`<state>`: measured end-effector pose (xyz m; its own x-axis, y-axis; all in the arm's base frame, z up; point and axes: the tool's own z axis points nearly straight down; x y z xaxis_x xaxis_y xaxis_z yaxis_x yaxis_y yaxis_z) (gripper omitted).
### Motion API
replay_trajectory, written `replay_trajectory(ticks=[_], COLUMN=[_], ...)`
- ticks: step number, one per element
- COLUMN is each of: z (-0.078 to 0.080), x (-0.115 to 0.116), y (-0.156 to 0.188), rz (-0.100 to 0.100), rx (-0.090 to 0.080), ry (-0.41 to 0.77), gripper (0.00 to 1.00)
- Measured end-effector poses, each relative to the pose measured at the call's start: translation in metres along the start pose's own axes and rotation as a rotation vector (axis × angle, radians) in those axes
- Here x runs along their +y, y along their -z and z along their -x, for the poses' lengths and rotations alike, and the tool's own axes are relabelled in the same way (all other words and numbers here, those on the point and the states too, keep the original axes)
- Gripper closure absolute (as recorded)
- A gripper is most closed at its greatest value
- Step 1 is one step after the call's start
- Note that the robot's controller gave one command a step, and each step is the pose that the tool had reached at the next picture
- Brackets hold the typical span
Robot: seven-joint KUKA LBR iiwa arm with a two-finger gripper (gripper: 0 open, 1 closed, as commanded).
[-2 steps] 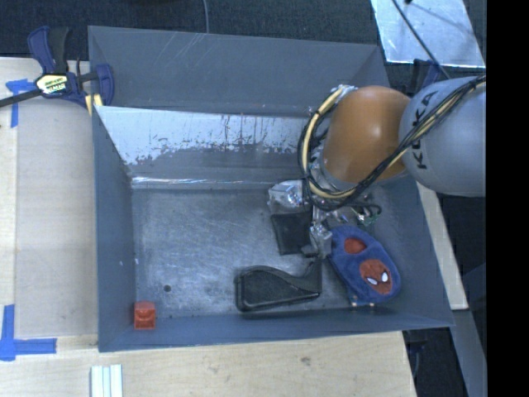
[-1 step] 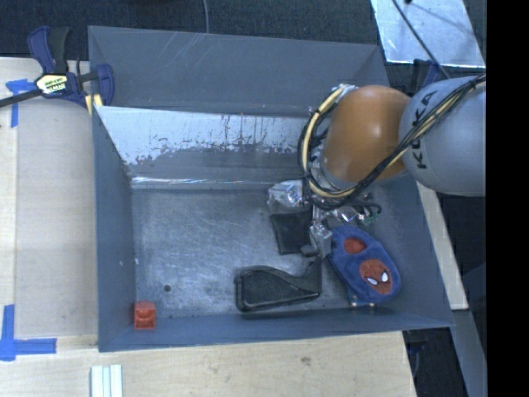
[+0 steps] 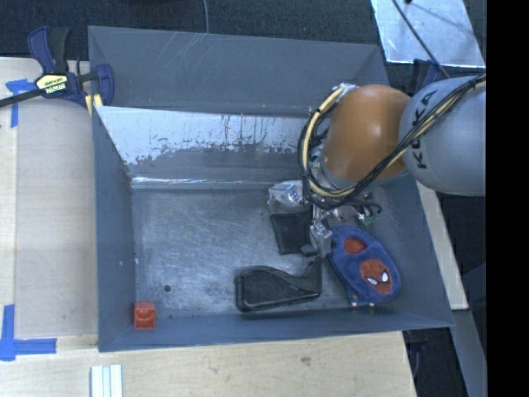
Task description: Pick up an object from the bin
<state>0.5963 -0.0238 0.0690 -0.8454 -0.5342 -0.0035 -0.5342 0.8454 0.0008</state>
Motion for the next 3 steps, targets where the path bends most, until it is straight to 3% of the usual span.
replay_trajectory(ticks=[2,3], z=[0.0004,0.0011], x=[-0.0014,-0.0017], y=[0.0006,0.0015], rz=[0.001,0.000], rx=[-0.003,-0.005], ry=[-0.010,-0.010], gripper=[0.00,1.00])
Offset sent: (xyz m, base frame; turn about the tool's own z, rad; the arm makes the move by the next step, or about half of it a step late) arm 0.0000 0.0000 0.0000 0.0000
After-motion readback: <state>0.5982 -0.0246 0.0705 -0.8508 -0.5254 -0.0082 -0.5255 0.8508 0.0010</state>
